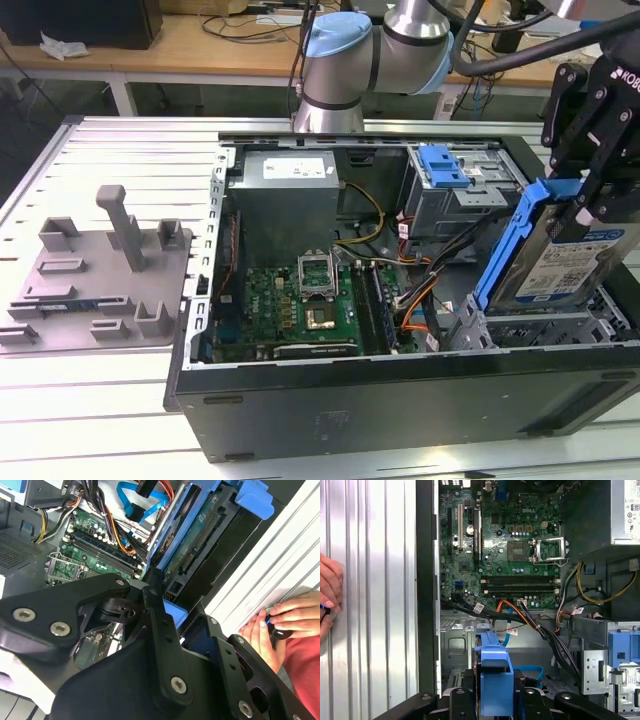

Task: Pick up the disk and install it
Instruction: 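Insert the disk into the insertion slot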

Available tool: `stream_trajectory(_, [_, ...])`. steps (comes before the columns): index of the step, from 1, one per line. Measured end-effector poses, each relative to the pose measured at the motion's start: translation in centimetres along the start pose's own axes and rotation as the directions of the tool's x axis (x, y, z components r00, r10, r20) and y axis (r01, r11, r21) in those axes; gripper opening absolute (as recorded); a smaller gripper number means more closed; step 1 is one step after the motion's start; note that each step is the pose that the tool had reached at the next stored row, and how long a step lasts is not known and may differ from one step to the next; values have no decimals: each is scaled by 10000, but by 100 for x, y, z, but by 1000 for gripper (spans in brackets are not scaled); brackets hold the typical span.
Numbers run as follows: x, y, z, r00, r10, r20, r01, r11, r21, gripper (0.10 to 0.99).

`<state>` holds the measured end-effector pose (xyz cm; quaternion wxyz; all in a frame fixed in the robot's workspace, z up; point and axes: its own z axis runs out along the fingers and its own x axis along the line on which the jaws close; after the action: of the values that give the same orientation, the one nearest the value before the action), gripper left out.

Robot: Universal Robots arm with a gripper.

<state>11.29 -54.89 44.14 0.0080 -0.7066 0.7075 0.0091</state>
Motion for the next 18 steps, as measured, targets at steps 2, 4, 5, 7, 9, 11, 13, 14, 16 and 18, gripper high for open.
stream_trajectory(2, [0, -1, -20, 10000, -1, 9, 1, 10000, 3, 369])
stream_trajectory(4, [-2, -1, -71, 10000, -1, -3, 1, 10000, 1, 369])
stream_trajectory(5, [-3, -1, -107, 10000, -1, -1, 1, 10000, 0, 369])
stream_trajectory(7, [-5, -7, -189, 10000, 2, -4, -2, 10000, 0, 369])
stream_trajectory(9, [-7, -37, -213, 10000, 17, -20, -18, 10000, -22, 369])
stream_trajectory(11, [-8, -81, -214, 10000, 78, -36, -79, 9998, -162, 369])
stream_trajectory(13, [-12, -91, -214, 9999, 109, -49, -111, 9995, -307, 369])
stream_trajectory(14, [-17, -93, -214, 9999, 128, -61, -130, 9992, -389, 369])
stream_trajectory(16, [-20, -93, -214, 9999, 134, -64, -136, 9991, -397, 369])
stream_trajectory(18, [-20, -93, -214, 9999, 132, -64, -135, 9991, -398, 369])
